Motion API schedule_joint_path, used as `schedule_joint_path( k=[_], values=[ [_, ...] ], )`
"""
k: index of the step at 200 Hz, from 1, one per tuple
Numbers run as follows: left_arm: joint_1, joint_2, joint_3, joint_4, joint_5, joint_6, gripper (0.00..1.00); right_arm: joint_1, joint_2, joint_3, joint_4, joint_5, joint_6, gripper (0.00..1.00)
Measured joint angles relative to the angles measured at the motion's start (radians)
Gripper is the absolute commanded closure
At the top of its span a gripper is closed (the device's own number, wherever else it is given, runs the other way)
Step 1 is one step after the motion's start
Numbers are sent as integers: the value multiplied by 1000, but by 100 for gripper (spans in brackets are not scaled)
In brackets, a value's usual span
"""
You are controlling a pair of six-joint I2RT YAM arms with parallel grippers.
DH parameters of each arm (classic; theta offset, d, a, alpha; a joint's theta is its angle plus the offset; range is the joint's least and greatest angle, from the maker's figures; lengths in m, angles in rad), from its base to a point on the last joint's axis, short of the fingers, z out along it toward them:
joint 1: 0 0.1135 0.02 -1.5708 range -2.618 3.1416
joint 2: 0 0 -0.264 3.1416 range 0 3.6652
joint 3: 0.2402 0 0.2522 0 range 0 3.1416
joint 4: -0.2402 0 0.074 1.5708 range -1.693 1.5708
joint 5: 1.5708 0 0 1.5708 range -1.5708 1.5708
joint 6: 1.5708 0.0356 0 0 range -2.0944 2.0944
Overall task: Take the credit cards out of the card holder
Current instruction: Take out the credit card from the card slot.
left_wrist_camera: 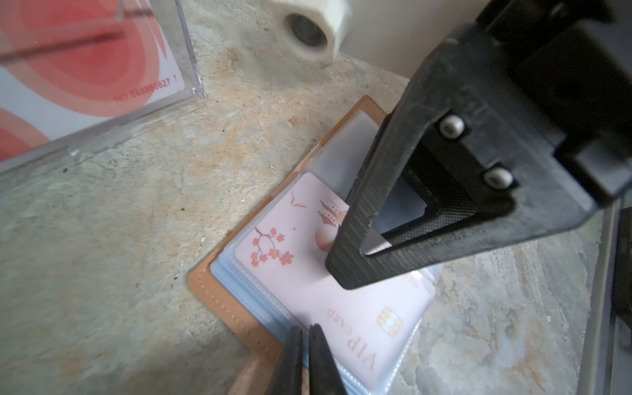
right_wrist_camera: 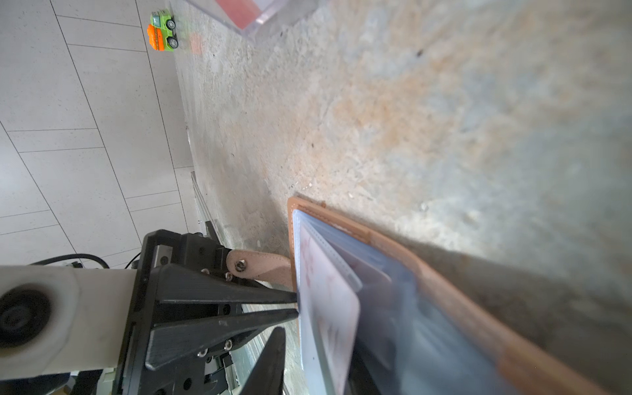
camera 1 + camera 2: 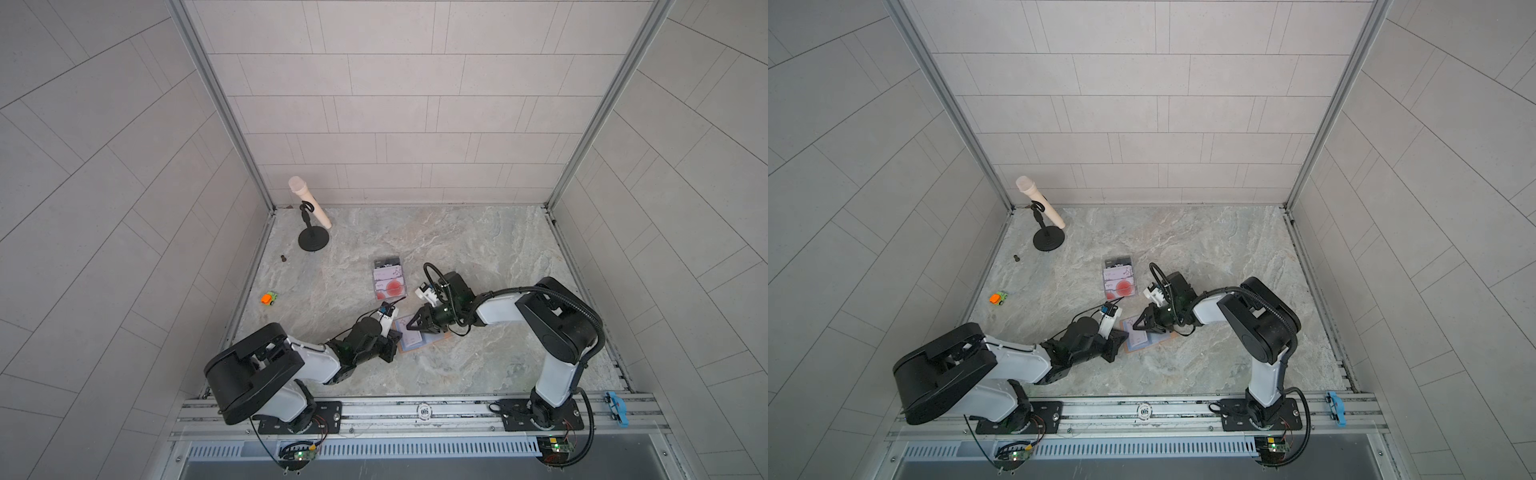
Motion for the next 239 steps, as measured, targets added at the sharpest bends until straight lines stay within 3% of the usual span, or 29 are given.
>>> schedule_joint_path(
  k=[105,239],
  values=[
    [0,-78,37,-88,2,41,92,0,0,0,0,11,1,74],
    [0,34,63,-38,18,60,100,-4,0,0,-3,14,1,76]
  ],
)
